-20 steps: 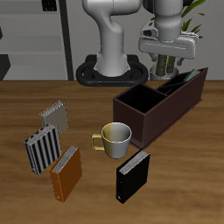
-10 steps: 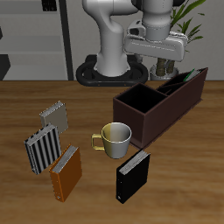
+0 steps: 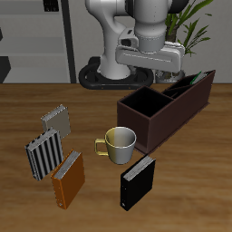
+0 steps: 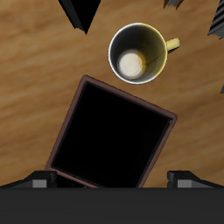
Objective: Place the green book into the left desk caddy's left compartment and place the black book into the left desk caddy's right compartment and place the orange book into the left desk caddy's right compartment
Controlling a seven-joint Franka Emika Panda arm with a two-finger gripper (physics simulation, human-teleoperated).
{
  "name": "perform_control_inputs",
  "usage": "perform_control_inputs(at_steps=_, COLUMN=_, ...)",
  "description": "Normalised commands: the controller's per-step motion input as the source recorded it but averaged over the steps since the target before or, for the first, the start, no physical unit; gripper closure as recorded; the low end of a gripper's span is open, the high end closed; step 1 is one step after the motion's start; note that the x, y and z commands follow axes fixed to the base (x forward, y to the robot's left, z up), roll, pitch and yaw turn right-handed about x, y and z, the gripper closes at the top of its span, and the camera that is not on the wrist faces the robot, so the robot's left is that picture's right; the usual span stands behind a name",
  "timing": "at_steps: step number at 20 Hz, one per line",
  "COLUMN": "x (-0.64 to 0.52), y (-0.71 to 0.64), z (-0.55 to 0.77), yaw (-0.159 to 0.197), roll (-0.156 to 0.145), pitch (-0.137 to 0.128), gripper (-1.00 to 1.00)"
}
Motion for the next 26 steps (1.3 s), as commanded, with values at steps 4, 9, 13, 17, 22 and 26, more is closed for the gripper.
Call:
perform_control_inputs(at_steps=4, x=0.31, y=-0.33, z=0.15, yaw=0.000, roll=-0.036, pitch=-0.026, gripper=-1.00)
perform_control_inputs(at_steps=9, x=0.27, y=-0.34, z=0.06, yaw=0.049, roll=0.056, pitch=-0.019, gripper=-1.00)
perform_control_inputs(at_steps=13, x=0.23, y=-0.17, z=0.04, yaw=0.120, roll=0.087, pitch=-0.003, gripper=-1.00)
perform_control_inputs(at_steps=17, x=0.18, y=-0.53, z=-0.01, yaw=0.129, roll=-0.023, pitch=-0.003, gripper=-1.00)
perform_control_inputs(at_steps=22, x=0.15, y=-0.48, z=-0.06, yaw=0.061, roll=0.010, pitch=0.007, gripper=-1.00)
perform_control_inputs(at_steps=26, x=0.09, y=-0.30, z=-0.03, yaw=-0.015, roll=-0.055, pitch=-0.003, gripper=-1.00)
